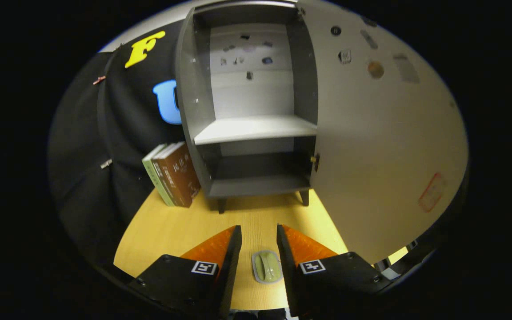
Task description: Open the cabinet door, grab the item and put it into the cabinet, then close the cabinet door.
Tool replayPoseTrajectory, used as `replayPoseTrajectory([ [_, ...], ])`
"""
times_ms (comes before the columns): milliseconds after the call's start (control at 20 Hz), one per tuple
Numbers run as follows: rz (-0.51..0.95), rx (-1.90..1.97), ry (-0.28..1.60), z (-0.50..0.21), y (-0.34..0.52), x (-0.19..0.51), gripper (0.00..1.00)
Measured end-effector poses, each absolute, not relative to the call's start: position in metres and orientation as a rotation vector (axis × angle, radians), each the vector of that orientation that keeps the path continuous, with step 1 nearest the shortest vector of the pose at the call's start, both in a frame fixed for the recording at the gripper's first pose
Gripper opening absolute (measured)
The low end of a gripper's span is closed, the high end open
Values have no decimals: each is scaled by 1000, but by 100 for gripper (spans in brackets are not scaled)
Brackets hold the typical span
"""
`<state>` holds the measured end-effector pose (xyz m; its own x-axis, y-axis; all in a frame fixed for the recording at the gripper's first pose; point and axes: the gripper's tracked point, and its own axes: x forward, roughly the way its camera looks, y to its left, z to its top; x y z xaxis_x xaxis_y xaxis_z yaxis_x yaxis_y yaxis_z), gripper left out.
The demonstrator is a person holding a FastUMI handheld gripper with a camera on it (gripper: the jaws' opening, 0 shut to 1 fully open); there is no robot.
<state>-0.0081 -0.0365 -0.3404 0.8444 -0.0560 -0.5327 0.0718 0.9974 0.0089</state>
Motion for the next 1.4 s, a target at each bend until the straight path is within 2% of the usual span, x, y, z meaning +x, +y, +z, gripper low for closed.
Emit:
replayPoseTrajectory([
  [350, -25, 18, 817, -470, -40, -2, 53],
  [950, -26, -22, 997, -561, -60, 6, 53],
  [1150, -15, -33, 1006, -567, -62, 4, 53],
  [1250, -8, -48, 1010, -568, -63, 5, 51],
  [1400, -12, -70, 1009, -565, -67, 6, 25],
])
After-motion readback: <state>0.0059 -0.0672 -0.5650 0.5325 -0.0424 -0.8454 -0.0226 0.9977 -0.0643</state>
